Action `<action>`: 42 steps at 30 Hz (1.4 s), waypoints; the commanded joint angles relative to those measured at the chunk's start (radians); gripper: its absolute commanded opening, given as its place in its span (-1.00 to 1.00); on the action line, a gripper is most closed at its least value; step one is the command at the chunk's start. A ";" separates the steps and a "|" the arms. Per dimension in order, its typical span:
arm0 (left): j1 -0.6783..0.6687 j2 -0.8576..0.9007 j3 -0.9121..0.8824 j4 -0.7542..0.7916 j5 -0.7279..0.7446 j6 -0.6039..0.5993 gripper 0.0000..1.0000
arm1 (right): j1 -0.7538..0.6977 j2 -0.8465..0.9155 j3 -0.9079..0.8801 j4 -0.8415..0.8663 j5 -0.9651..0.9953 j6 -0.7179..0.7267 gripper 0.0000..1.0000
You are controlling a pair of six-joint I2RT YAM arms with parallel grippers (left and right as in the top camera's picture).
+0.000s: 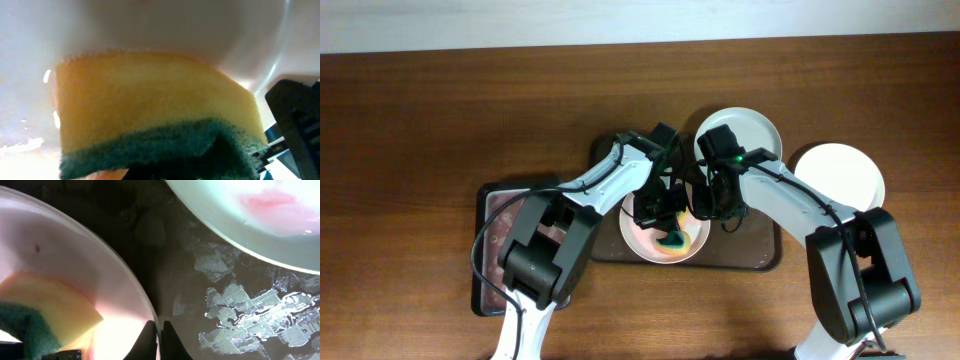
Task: Clean dirty plates on tray and stack at the side
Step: 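Scrub the right-held plate with the sponge in the left gripper, then continue wiping the plate with the sponge, then move sponge to metal tray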
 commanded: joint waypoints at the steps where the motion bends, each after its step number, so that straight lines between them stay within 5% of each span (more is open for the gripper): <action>1: -0.040 0.057 -0.060 0.017 -0.117 -0.003 -1.00 | 0.014 0.011 -0.002 0.010 -0.021 0.013 -0.92; 5: -0.002 0.057 -0.077 -0.082 -0.506 -0.003 -1.00 | 0.014 0.011 -0.002 0.003 -0.021 0.013 -0.92; 18: 0.136 0.027 0.085 -0.243 -0.903 -0.003 -1.00 | 0.014 0.011 -0.002 -0.019 -0.017 0.013 -0.92; 26: 0.136 -0.006 0.416 -0.521 -0.783 -0.002 -1.00 | 0.014 0.011 -0.002 -0.024 -0.016 0.013 -0.92; 33: 0.183 -0.177 0.438 -0.515 -0.615 0.120 -1.00 | 0.014 0.008 0.061 -0.042 -0.073 -0.121 -0.92; 36: 0.186 -0.178 0.424 -0.467 -0.599 0.162 -1.00 | 0.014 0.005 0.147 -0.039 -0.286 -0.236 -0.92; 38: 0.186 -0.178 0.401 -0.421 -0.573 0.235 -1.00 | 0.014 0.005 0.186 -0.027 -0.312 -0.186 -0.55; 42: 0.188 -0.178 0.277 -0.287 -0.505 0.378 -1.00 | 0.023 0.043 0.182 0.008 -0.233 0.140 -0.44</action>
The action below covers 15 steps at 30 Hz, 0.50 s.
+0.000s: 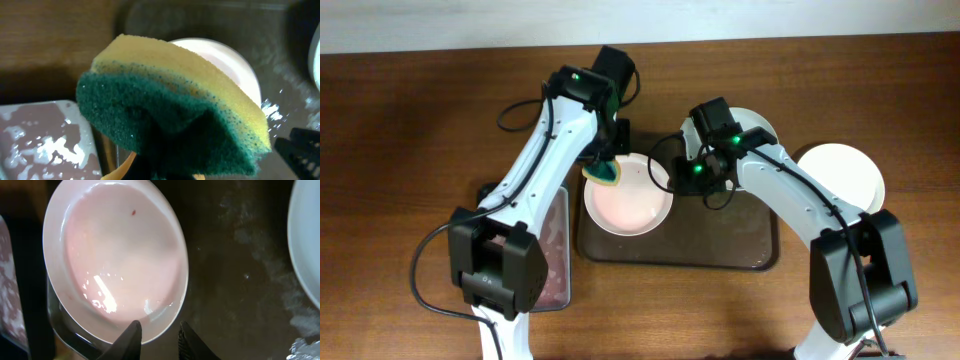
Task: Clean dirty plates on tray and stack at the side
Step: 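Continue wiping the plate with the sponge, then move sponge to metal tray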
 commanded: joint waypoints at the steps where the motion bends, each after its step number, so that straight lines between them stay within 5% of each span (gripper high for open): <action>1: 0.010 -0.014 -0.108 0.072 0.087 0.164 -1.00 | 0.019 0.066 0.008 0.003 0.027 0.202 -0.44; 5: 0.062 -0.014 -0.211 0.172 0.170 0.224 -1.00 | 0.060 0.152 0.008 0.013 0.036 0.219 -0.37; 6: 0.068 -0.014 -0.222 0.184 0.177 0.228 -1.00 | 0.066 0.170 0.008 0.006 0.044 0.231 -0.49; 7: 0.072 -0.014 -0.246 0.210 0.195 0.241 -1.00 | 0.067 0.179 0.007 -0.008 0.063 0.240 -0.85; 8: 0.072 -0.014 -0.267 0.229 0.222 0.243 -1.00 | 0.067 0.180 0.008 -0.021 0.093 0.240 -0.92; 15: 0.072 -0.014 -0.467 0.441 0.562 0.230 -1.00 | 0.031 0.170 0.008 -0.068 0.173 -0.014 -0.92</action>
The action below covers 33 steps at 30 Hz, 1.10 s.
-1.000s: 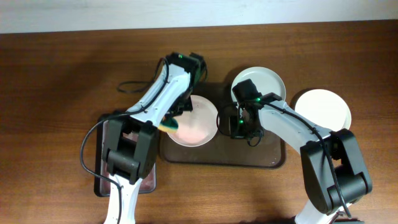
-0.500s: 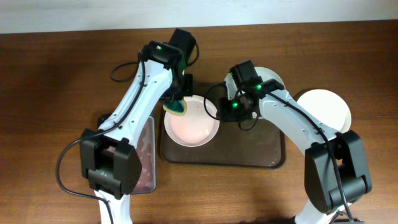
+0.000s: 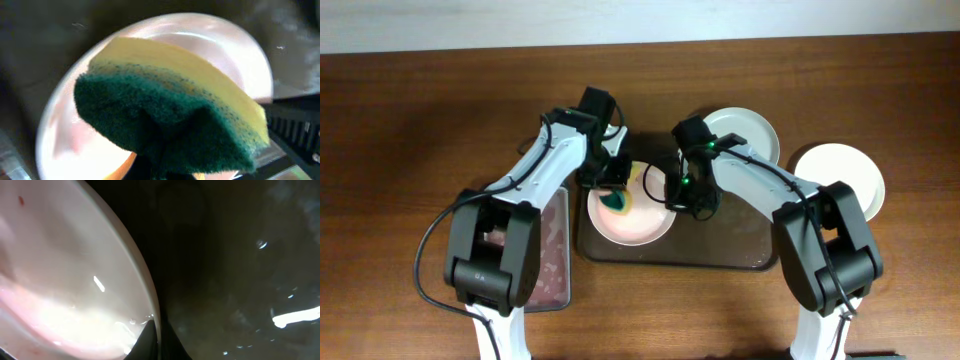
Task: Clean dirty plates on tray and stack at the side
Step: 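Continue wiping the plate with the sponge, then move sponge to metal tray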
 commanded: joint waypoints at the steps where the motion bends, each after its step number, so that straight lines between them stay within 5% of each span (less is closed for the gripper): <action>1: 0.000 -0.016 -0.086 0.115 0.203 -0.023 -1.00 | -0.008 0.003 -0.003 -0.018 0.107 -0.136 -0.92; 8: -0.058 -0.014 -0.265 0.389 0.188 -0.143 -1.00 | -0.006 0.003 -0.003 -0.029 0.106 -0.183 -0.92; 13: -0.029 -0.012 -0.282 0.410 -0.192 -0.166 -1.00 | -0.006 0.003 -0.003 -0.073 0.107 -0.183 -0.92; 19: -0.021 -0.012 -0.166 0.119 -0.412 -0.209 -1.00 | -0.006 0.003 -0.003 -0.083 0.107 -0.182 -0.92; 24: -0.021 -0.012 0.039 -0.214 -0.407 -0.323 -1.00 | -0.007 0.003 -0.003 -0.085 0.111 -0.178 -0.92; 33: 0.008 -0.066 0.178 -0.440 -0.247 -0.237 -1.00 | -0.008 0.003 -0.003 -0.085 0.119 -0.176 -0.92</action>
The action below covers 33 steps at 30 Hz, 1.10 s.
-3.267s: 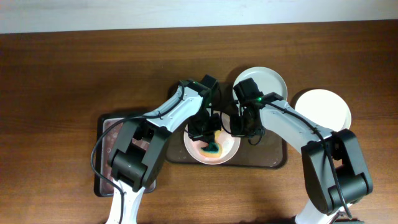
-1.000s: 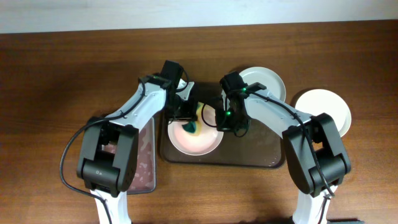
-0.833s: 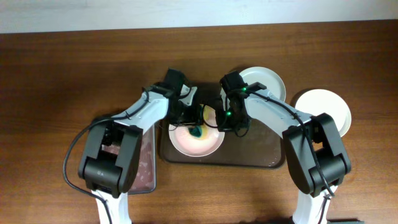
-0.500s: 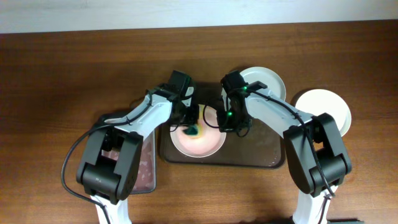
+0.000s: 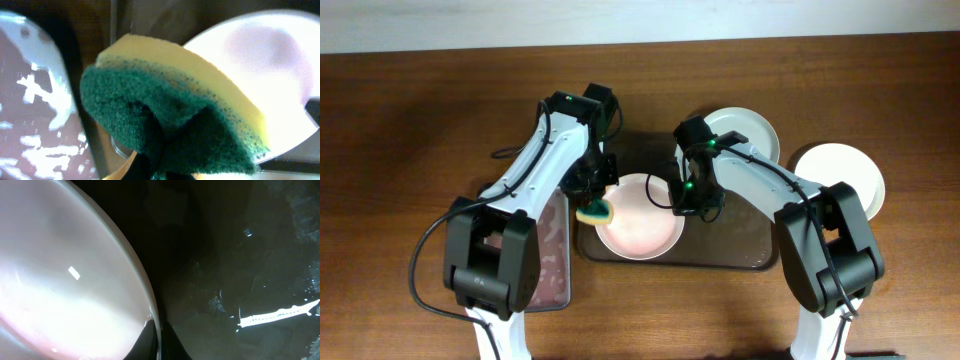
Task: Clean dirty plates on tray and stack at the side
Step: 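Continue wiping the plate with the sponge, then move sponge to metal tray, then lift the second cleaned plate off the brown tray with the right gripper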
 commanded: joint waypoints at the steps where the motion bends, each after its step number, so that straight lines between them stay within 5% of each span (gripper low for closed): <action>1: 0.044 -0.098 0.021 -0.097 -0.049 0.056 -1.00 | -0.008 0.007 -0.011 -0.008 0.072 -0.032 -0.92; 6: 0.098 -0.275 -0.072 -0.169 -0.221 0.048 -1.00 | 0.002 -0.075 0.053 -0.064 0.135 -0.037 -0.92; 13: 0.228 -0.341 -0.528 0.154 -0.125 0.018 -1.00 | 0.166 -0.317 0.071 -0.112 0.645 -0.037 -0.92; 17: 0.251 -0.341 -0.544 0.178 -0.126 0.019 -0.99 | 0.274 -0.404 0.074 -0.111 0.898 -0.090 -0.92; 22: 0.251 -0.341 -0.544 0.213 -0.134 0.019 -0.69 | 0.389 -0.449 0.109 -0.114 1.061 -0.174 -0.92; 28: 0.251 -0.341 -0.544 0.220 -0.137 0.019 -0.06 | 0.493 -0.448 0.123 -0.124 1.222 -0.247 -0.92; 29: 0.251 -0.341 -0.544 0.220 -0.137 0.019 0.21 | 0.505 -0.448 0.123 -0.131 1.250 -0.247 -0.92; 30: 0.251 -0.341 -0.544 0.220 -0.137 0.019 0.79 | 0.513 -0.448 0.123 -0.137 1.263 -0.247 -0.92; 31: 0.251 -0.341 -0.544 0.220 -0.137 0.019 0.99 | 0.521 -0.448 0.123 -0.145 1.266 -0.247 -0.92; 33: 0.251 -0.341 -0.544 0.220 -0.137 0.019 0.99 | 0.526 -0.448 0.123 -0.151 1.292 -0.246 -0.92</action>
